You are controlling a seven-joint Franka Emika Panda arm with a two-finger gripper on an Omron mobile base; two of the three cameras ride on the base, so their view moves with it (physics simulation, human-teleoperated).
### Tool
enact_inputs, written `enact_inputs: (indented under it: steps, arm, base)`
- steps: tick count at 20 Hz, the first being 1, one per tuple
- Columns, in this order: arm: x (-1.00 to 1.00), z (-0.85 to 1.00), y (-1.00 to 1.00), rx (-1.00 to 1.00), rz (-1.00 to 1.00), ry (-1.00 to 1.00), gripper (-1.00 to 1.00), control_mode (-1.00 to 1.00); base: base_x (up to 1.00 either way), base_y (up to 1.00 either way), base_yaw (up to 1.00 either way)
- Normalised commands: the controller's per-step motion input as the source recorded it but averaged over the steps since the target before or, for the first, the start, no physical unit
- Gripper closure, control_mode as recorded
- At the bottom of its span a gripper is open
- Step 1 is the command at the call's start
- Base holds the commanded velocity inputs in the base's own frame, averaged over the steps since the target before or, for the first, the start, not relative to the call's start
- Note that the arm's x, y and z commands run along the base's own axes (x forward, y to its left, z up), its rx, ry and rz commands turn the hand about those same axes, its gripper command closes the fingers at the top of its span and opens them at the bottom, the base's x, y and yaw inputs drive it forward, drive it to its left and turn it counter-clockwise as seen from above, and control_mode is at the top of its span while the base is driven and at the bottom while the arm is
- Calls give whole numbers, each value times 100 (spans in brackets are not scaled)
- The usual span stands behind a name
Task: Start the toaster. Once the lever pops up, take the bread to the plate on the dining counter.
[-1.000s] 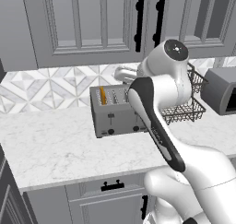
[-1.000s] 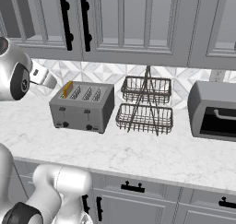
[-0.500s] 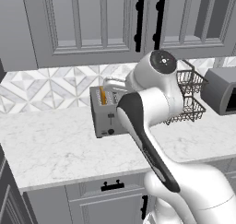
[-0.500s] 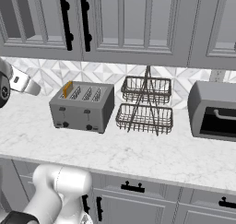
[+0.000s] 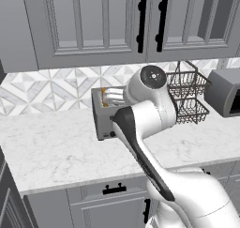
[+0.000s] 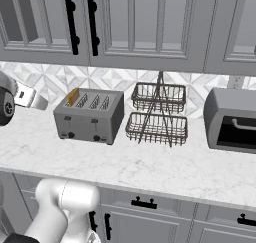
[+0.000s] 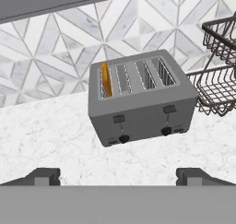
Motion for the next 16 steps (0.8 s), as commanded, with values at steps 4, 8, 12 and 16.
enact_inputs:
  steps: [4, 8, 12, 16]
  arm:
    - [47, -20, -23, -1, 0, 0, -100, -100]
    - [51, -32, -8, -4, 0, 2, -100, -100]
    - [38, -43, 0, -12, 0, 0, -100, -100]
    - [55, -25, 0, -11, 0, 0, -100, -100]
  base:
    - [0, 0, 0]
    - [0, 0, 0]
    - [0, 0, 0]
    - [0, 0, 0]
